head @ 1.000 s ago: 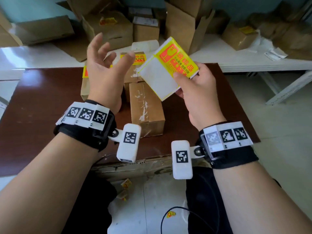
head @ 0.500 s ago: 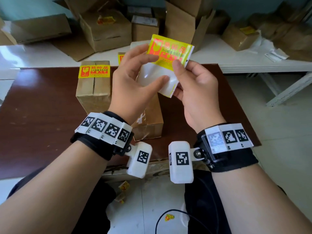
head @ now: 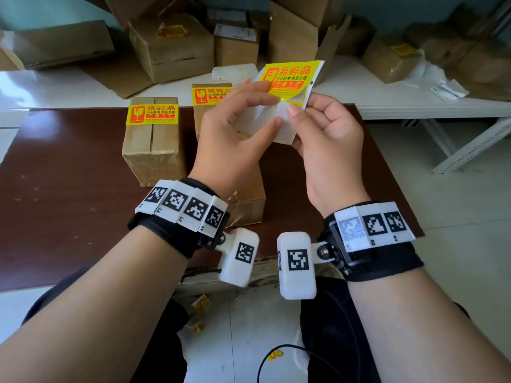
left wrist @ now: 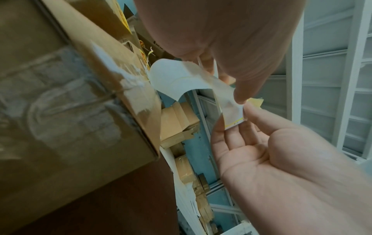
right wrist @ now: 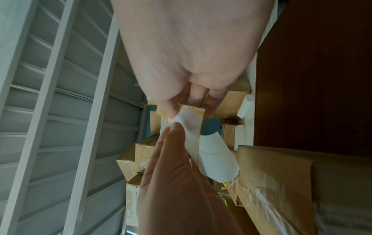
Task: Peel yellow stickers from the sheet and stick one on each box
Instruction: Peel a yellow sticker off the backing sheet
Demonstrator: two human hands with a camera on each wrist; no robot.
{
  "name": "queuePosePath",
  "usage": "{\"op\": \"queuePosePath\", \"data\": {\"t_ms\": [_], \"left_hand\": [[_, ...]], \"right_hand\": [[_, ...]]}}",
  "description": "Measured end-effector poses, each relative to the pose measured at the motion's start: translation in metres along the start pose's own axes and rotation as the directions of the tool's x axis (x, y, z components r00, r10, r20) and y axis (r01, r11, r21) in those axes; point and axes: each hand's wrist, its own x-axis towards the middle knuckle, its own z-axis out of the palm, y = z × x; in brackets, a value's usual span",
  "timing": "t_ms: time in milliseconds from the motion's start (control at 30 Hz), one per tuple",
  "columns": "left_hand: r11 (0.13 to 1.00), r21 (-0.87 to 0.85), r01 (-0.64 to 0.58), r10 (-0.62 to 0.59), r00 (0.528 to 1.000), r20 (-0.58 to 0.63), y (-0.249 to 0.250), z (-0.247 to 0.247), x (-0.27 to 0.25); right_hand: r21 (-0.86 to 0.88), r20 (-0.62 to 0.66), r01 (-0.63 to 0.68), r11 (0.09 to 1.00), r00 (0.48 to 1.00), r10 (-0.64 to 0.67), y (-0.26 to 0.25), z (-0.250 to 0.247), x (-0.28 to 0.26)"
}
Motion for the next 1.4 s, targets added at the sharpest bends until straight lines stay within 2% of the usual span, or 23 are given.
{"op": "queuePosePath", "data": {"t_ms": [233,400,533,667,767,867,1167,1400], "left_hand": [[0.986,0.106,-0.128,0.138,0.986,-0.091,0.009,0.005,-0.003],[0.995,0.024,-0.092,0.095,0.979,-0.183,0.016,0.006,-0.006],[0.991,-0.064,-0.115,0.104,0.983,-0.154,0.021,0.005,-0.008],[0.993,-0.092,-0.081,0.066,0.987,-0.148,0.019,0.006,-0.009],[0.991,-0.073,-0.112,0.102,0.987,-0.128,0.018,0.007,-0.008],[0.99,-0.097,-0.099,0.088,0.99,-0.112,0.018,0.01,-0.01],[0.981,-0.171,-0.089,0.062,0.986,-0.156,0.019,0.011,-0.01],[0.986,-0.141,-0.087,0.063,0.984,-0.168,0.018,0.01,-0.009]], "right_hand": [[-0.103,0.015,0.17,0.98,0.985,-0.169,0.003,-0.001,-0.003],[-0.121,0.045,0.213,0.97,0.977,-0.209,0.003,-0.001,-0.005],[-0.123,0.067,0.231,0.965,0.972,-0.224,-0.001,-0.001,-0.007],[-0.126,0.093,0.256,0.958,0.965,-0.246,-0.003,0.0,-0.008],[-0.123,0.099,0.274,0.954,0.96,-0.262,-0.003,0.002,-0.009],[-0.11,0.115,0.282,0.953,0.956,-0.27,-0.001,0.002,-0.01],[-0.139,0.113,0.265,0.954,0.961,-0.251,-0.006,0.001,-0.014],[-0.181,0.113,0.266,0.947,0.962,-0.249,-0.006,0.0,-0.014]]}}
